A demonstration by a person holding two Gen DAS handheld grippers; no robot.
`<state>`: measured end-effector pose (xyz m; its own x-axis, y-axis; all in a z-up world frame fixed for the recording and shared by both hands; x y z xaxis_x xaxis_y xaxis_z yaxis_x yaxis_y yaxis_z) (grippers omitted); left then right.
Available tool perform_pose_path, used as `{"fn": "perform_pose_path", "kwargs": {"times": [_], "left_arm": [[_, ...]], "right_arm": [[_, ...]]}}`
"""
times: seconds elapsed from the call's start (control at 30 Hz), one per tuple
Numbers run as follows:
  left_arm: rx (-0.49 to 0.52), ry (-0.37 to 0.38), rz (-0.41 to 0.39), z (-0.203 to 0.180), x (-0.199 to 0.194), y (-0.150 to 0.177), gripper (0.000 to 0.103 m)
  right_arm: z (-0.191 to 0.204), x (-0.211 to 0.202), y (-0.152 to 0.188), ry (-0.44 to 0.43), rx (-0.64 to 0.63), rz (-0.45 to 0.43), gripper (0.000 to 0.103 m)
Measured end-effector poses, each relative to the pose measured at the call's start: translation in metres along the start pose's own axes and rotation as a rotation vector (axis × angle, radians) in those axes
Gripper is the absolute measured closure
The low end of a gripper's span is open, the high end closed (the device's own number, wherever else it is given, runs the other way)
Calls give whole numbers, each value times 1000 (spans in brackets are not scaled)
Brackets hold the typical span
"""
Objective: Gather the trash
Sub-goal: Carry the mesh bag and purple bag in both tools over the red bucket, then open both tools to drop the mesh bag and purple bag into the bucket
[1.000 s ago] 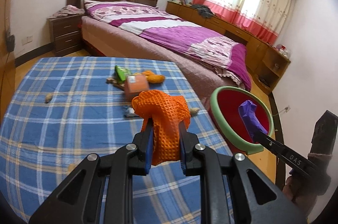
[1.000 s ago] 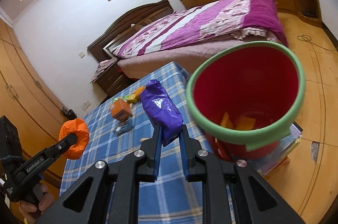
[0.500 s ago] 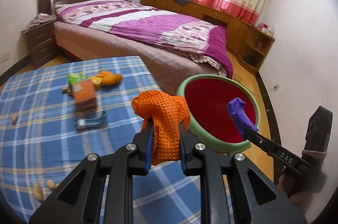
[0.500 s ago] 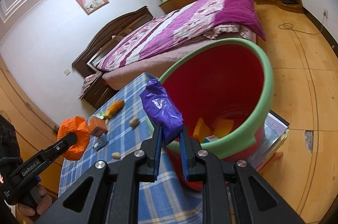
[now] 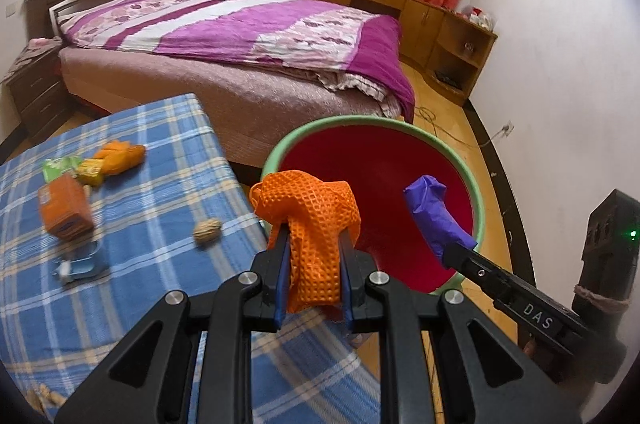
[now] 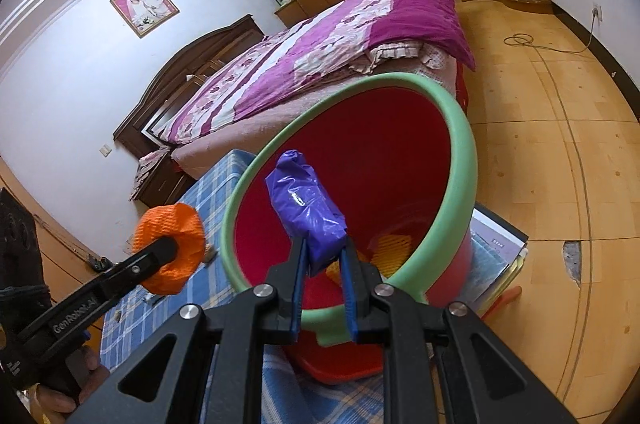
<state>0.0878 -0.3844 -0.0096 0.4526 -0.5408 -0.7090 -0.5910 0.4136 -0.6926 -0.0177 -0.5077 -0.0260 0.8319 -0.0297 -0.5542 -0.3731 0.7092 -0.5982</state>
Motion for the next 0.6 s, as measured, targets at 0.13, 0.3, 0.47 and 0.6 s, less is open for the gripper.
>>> {"fn": "perform_pose_path", "kwargs": {"times": [0.13,0.3,0.47,0.6], "left_arm": [[23,-9,7,-6,13,1,83],[16,13,29,-14,26,1,73],[17,15,36,-18,32,3,61],[21,7,35,-16,32,5,61]], "right_arm": [[-7,4,-3,13,4,12,82],[-15,4,-7,33,6,14,82],[-23,2,-8,44,25,11,82],[-27,2,-6,40,41,13,75]]}}
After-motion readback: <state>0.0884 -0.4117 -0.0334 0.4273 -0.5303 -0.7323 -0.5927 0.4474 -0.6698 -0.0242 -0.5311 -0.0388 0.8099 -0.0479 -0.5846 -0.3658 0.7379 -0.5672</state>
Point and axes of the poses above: each gripper's, at about its wrist camera, not at the fingertips, and x roughly the way its jaws point, z to its left, y to its underside, the point moved 9 cm from there along x, roughly the way its jaws point, and after that the axes turned 5 degrees about -y, right-handed, at the moved point
